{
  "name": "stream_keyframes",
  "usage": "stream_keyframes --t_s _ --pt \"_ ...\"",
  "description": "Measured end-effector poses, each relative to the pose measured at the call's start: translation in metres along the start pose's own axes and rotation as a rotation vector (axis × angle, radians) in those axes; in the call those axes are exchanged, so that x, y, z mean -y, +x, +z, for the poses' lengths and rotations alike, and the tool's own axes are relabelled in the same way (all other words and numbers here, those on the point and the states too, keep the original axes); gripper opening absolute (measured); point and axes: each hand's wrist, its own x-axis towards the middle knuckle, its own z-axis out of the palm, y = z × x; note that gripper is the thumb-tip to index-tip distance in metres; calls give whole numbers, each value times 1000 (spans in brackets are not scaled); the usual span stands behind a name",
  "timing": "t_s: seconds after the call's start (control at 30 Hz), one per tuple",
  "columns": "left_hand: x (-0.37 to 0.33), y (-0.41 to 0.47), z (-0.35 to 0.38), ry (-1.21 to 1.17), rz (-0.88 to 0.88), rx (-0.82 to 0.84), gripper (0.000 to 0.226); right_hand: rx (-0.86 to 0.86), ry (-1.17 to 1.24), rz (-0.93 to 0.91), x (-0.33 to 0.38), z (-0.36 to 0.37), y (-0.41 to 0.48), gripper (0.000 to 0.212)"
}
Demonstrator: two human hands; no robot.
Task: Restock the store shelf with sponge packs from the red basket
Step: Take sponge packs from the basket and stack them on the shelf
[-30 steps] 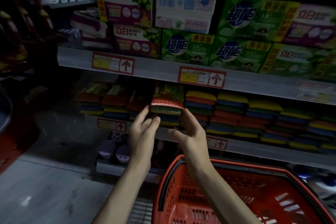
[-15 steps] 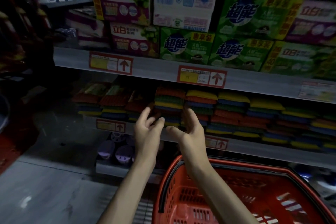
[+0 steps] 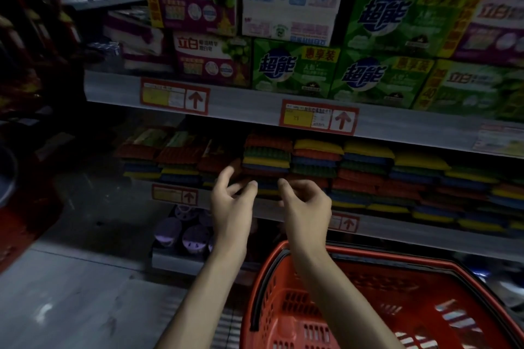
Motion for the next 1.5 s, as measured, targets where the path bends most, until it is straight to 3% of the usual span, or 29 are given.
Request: stream_keyframes --t_s 0.1,0.23,1.13,1.27,1.37,1.5 --pt "0 0 -1 -1 -24 -23 56 -22 29 129 0 7 7 31" --pt "0 -1 0 12 -41 -39 54 -35 60 199 1 12 10 34" --pt "2 2 -8 39 -37 94 61 -51 -21 180 -2 20 26 48" --pt "6 3 -12 41 -15 96 61 -25 -70 158 -1 16 25 39" --pt "15 3 -18 231 132 101 51 40 -111 46 -4 7 19 30" --pt "30 0 -29 837 631 92 47 125 -235 -187 -16 -11 10 14"
